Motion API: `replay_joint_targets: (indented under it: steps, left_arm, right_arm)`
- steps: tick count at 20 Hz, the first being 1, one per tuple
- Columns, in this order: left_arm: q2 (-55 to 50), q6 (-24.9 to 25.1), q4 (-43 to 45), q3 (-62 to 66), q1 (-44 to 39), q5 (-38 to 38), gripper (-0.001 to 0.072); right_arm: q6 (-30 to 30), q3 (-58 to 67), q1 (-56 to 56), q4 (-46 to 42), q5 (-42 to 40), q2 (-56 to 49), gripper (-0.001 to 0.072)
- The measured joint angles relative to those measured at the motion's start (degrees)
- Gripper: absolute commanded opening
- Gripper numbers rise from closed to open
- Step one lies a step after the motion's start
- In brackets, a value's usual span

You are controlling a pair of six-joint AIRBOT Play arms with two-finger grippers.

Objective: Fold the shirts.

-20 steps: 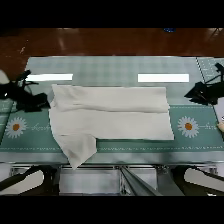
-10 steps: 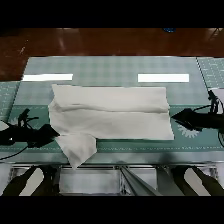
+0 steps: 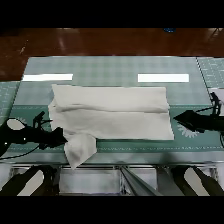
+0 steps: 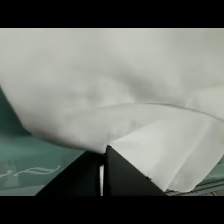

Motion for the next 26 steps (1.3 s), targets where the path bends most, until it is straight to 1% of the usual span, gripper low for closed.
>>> replay_joint_targets:
  steps: [3, 6, 9, 13, 16, 19, 20, 21, 22, 24, 26]
  left_arm:
    - [-0.2, -0.5, -1.3, 0.0, -2.9, 1.7, 0.0020]
    - [-0.3, -0.3, -2.2, 0.5, -4.0, 2.7, 0.0020]
    - [-0.3, -0.1, -2.6, 1.3, -4.5, 3.5, 0.0020]
    - [-0.3, 0.4, -4.0, 2.1, -4.7, 4.3, 0.0020]
    - [-0.3, 0.5, -4.3, 2.3, -4.7, 4.6, 0.0020]
    - [-0.3, 0.7, -4.7, 2.4, -4.7, 4.9, 0.0020]
    - [-0.3, 0.9, -4.7, 2.4, -4.7, 5.0, 0.0020]
    - [-0.3, 1.2, -4.7, 2.4, -4.7, 5.0, 0.0020]
    - [-0.3, 1.4, -4.7, 2.4, -4.7, 5.2, 0.0020]
    - [-0.3, 1.6, -4.7, 2.8, -4.7, 5.5, 0.0020]
    - [-0.2, 1.8, -4.7, 4.6, -4.7, 5.3, 0.0020]
  right_arm:
    - [3.5, -0.2, -4.6, -5.9, 2.8, 0.0, 0.0407]
    - [7.9, -3.4, -5.8, -12.1, 5.0, 0.0, 0.0407]
    - [10.0, -6.6, -5.4, -14.3, 5.6, 0.0, 0.0407]
    - [10.6, -8.1, -5.0, -13.4, 5.2, -1.6, 0.0406]
    - [8.8, -8.5, -4.9, -10.2, 4.4, -5.4, 0.0406]
    - [6.3, -8.6, -3.8, -4.5, 2.2, -9.4, 0.0406]
    - [5.6, -8.5, -2.8, -2.6, 1.2, -10.7, 0.0388]
    - [4.9, -8.3, -1.3, -0.5, -0.5, -12.0, 0.0245]
    - [4.1, -7.8, 0.3, 0.7, -2.6, -13.2, 0.0026]
    - [1.7, -5.7, 3.7, 3.0, -5.0, -15.0, 0.0019]
    - [-0.5, -2.3, 6.5, 5.4, -2.6, -15.6, 0.0019]
